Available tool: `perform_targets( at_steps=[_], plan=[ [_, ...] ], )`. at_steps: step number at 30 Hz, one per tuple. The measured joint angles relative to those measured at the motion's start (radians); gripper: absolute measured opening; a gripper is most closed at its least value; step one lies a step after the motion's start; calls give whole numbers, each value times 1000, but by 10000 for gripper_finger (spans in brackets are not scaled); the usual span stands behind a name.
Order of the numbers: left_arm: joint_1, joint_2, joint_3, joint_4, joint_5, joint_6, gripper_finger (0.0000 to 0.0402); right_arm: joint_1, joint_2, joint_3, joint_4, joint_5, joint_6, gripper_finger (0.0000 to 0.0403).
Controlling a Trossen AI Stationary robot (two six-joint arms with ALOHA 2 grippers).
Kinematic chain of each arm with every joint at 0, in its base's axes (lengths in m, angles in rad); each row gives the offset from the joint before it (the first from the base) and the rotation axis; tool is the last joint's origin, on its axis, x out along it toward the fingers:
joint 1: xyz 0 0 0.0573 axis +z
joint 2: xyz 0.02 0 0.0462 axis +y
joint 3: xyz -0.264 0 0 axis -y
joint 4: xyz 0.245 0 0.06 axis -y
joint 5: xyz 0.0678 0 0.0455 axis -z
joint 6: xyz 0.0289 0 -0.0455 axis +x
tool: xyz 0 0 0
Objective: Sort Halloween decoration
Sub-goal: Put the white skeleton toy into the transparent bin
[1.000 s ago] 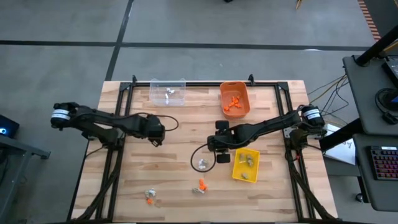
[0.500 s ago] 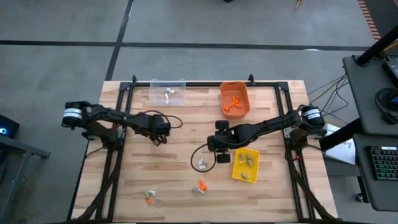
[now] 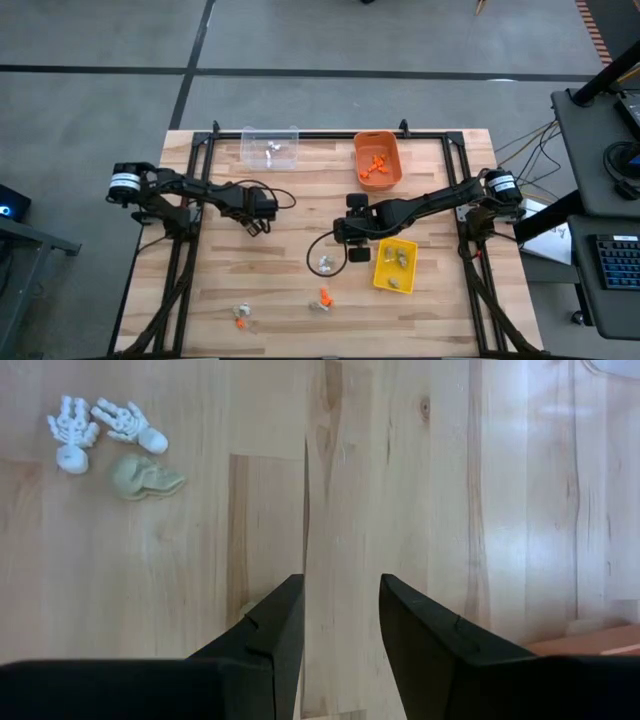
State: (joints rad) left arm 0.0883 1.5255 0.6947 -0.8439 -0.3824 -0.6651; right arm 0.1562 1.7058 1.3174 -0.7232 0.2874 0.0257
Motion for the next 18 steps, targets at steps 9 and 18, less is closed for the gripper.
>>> perform_targets(
  at_steps=[9, 18],
  plan=[
    [0, -10, -1, -14, 10, -6, 13, 0, 0, 0, 0, 0, 0, 121],
    [-11, -141, -1, -27, 94, -3, 1, 0, 0, -3, -5, -3, -2, 121]
  ],
)
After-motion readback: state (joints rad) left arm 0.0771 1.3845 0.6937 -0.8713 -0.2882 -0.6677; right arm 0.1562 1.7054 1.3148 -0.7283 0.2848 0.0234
